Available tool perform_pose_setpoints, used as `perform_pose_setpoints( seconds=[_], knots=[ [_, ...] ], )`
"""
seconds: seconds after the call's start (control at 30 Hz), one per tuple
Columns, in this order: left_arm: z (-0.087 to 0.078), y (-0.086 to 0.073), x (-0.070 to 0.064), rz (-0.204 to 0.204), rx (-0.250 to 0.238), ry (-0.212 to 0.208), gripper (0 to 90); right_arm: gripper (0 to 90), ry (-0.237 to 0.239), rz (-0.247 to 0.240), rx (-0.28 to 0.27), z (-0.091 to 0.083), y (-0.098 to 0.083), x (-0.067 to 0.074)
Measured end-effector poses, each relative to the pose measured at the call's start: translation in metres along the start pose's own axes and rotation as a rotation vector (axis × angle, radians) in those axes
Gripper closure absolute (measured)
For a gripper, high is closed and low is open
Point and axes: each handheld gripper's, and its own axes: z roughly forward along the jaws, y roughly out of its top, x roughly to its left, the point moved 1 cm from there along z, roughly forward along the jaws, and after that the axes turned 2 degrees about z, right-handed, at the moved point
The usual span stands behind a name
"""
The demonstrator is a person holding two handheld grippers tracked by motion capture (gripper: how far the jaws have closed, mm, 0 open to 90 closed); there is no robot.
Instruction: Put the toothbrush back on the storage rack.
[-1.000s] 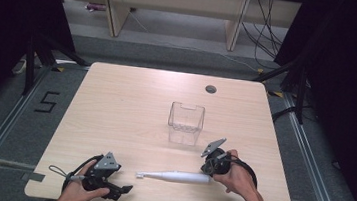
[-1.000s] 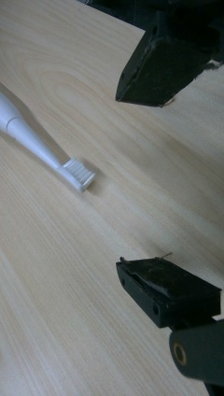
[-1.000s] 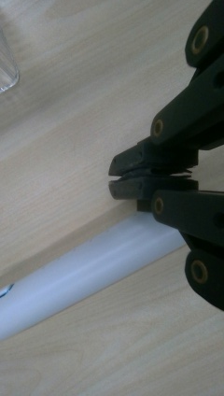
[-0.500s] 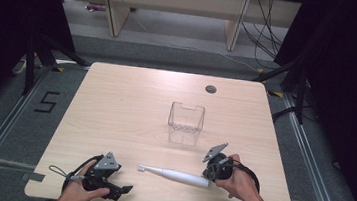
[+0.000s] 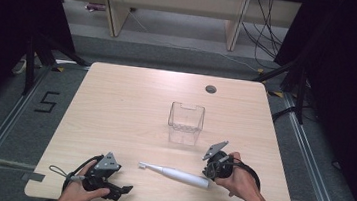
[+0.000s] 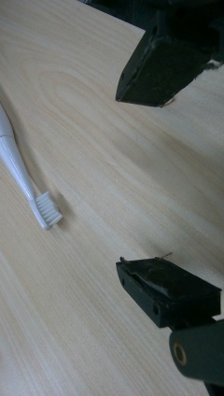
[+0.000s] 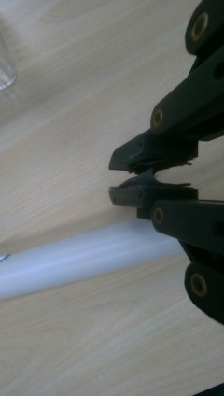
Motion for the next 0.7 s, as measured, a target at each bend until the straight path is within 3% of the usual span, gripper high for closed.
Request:
perform_pose_setpoints(
  seconds=[0.07, 0.13, 0.3, 0.5, 0.7],
  knots=[
    [0.000, 0.000, -0.001, -0.012, -0.014, -0.011, 14.9, 76.8, -0.007, 0.007, 0.001, -0.005, 0.007, 0.003],
    [0.000, 0.000, -0.001, -0.013, -0.014, -0.010, 14.9, 74.2, -0.004, -0.023, -0.005, -0.007, 0.012, 0.004],
    [0.000, 0.000, 0.000, 0.000, -0.001, -0.003, 14.9, 68.7, 0.005, -0.036, 0.003, -0.010, 0.026, 0.011],
    [0.000, 0.000, -0.001, -0.013, -0.016, -0.012, 14.9, 65.8, 0.029, -0.098, 0.020, -0.005, 0.042, 0.021],
    [-0.001, 0.000, 0.000, 0.002, -0.007, -0.011, 14.9, 62.8, 0.057, -0.125, 0.049, 0.002, 0.058, 0.031]
  ],
)
